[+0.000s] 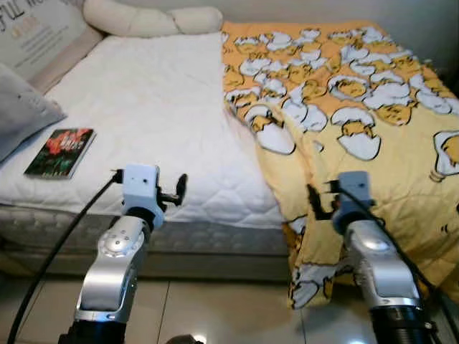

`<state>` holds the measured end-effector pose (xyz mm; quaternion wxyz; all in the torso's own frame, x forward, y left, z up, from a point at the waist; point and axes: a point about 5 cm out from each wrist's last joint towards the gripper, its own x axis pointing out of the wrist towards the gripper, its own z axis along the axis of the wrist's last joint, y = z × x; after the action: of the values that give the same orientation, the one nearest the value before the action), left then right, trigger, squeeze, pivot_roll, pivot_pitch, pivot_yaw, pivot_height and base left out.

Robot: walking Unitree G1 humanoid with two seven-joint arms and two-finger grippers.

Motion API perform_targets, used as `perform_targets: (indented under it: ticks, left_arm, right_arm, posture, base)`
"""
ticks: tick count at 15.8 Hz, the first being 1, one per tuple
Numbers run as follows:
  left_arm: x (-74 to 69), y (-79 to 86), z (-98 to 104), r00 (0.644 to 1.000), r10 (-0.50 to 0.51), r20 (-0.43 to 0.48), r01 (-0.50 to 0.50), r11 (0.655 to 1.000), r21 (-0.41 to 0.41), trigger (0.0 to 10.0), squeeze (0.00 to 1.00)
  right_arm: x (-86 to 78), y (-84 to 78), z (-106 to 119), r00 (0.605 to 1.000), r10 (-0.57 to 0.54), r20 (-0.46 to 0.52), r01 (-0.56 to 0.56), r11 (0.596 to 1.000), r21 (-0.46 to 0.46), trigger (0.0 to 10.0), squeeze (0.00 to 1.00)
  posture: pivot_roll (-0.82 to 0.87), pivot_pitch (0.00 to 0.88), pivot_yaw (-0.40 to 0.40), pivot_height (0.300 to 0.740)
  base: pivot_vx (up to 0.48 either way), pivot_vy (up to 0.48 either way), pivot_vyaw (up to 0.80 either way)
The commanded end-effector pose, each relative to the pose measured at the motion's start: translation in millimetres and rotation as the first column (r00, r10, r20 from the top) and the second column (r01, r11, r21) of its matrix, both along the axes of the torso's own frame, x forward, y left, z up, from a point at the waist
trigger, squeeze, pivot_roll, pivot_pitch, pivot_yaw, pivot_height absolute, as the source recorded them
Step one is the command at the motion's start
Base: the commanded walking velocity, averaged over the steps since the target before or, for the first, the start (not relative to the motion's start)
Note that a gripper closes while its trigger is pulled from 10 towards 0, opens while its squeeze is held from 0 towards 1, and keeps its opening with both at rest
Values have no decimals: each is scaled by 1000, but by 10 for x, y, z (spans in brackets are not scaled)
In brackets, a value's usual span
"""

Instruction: Clean up the room

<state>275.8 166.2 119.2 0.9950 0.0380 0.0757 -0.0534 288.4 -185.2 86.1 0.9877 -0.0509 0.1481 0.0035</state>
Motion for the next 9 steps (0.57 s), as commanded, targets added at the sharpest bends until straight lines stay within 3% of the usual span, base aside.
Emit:
perform_targets:
  ticks: [1, 9]
  left_arm:
    - [-4, 98, 24, 1000, 29, 5, -29, 999, 13, 10000, 0]
    - [-26, 98, -3, 999, 30, -10, -30, 999, 10, 10000, 0]
  right_arm:
    - [10, 104, 11, 1000, 31, -2, -31, 1000, 3, 10000, 0]
    - [-17, 78, -33, 1000, 19, -22, -19, 1000, -16, 10000, 0]
  posture:
    - [-54, 0, 19, 740]
    - [-59, 0, 27, 740]
  base:
    - [337, 0, 0]
    - [334, 0, 0]
